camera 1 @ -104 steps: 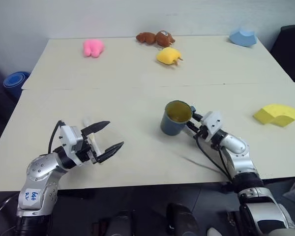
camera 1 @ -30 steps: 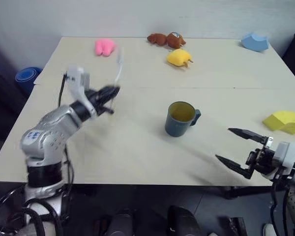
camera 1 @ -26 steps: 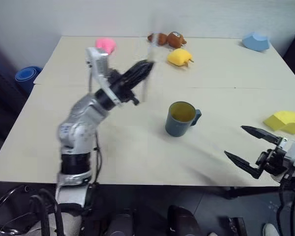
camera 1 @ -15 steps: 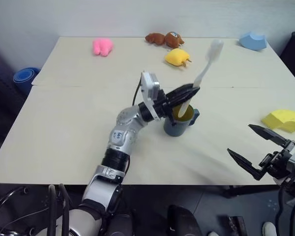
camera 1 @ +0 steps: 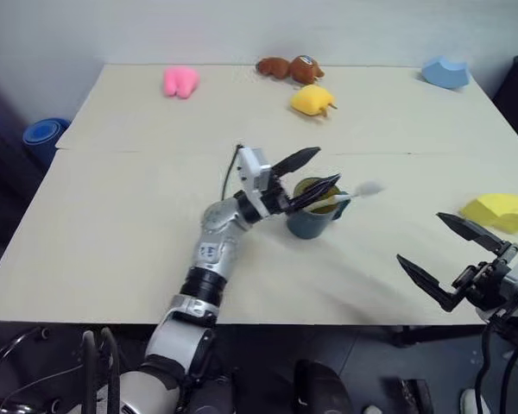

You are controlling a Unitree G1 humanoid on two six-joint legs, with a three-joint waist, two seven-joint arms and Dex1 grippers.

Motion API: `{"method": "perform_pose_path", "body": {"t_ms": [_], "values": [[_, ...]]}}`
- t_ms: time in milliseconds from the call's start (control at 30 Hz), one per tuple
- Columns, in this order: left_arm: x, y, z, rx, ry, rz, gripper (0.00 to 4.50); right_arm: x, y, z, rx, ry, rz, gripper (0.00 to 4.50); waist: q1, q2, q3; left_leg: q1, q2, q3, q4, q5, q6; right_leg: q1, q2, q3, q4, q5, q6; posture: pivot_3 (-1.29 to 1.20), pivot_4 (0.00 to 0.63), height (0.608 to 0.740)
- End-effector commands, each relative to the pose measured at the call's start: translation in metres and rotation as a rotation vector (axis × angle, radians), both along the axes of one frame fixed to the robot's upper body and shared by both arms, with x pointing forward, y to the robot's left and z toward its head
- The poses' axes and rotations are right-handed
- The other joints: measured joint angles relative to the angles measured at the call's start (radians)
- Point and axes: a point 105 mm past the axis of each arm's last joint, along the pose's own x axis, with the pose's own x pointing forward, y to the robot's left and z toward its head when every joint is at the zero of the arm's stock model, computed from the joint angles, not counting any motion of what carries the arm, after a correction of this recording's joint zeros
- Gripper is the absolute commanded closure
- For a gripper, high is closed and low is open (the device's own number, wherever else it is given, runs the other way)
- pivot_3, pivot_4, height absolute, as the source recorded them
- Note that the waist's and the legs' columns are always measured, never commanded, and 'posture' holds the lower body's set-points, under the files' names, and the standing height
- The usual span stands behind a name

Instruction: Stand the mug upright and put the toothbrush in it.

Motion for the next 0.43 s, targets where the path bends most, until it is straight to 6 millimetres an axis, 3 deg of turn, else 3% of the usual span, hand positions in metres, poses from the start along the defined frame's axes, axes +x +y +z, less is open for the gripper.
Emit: {"method": "perform_pose_path", "body": {"t_ms": [33,133,200,267,433], "values": [[-0.009,0.053,-0.002,0.189,-0.068,0.088,0.2,0.004,-0.001,0.002,-0.033,0.013,0.064,0.0,-0.004,0.0,0.0,0.0,0.0,0.0,0.0,0.0,0.0,0.0,0.0,0.0,0.0,0.0,0.0,0.0,0.15,0.74],[-0.015,0.09,-0.008,0.319,-0.081,0.172,0.2,0.008,-0.004,-0.001,-0.056,0.04,0.104,0.0,-0.01,0.001,0.0,0.001,0.001,0.0,0.0,0.0,0.0,0.0,0.001,0.001,0.001,0.0,0.0,0.0,0.15,0.74],[-0.027,0.139,-0.027,0.479,-0.03,0.264,0.2,0.011,-0.007,-0.01,-0.099,0.098,0.166,0.0,-0.003,0.001,0.0,0.0,0.001,-0.001,0.0,0.0,0.0,0.0,0.0,0.0,0.001,0.0,0.0,0.0,0.15,0.74],[-0.048,0.176,-0.049,0.626,0.021,0.313,0.2,0.015,-0.01,-0.019,-0.128,0.153,0.214,0.0,0.0,0.001,0.0,0.0,0.001,-0.002,0.001,0.0,0.0,0.0,0.0,0.0,0.001,0.0,0.0,0.0,0.15,0.74],[-0.09,0.224,-0.082,0.733,0.155,0.433,0.2,0.025,-0.016,-0.036,-0.178,0.198,0.277,0.0,0.002,0.002,0.001,0.0,0.002,-0.002,0.0,-0.001,-0.001,0.0,0.001,0.0,-0.001,0.0,-0.001,0.0,0.15,0.74]]}}
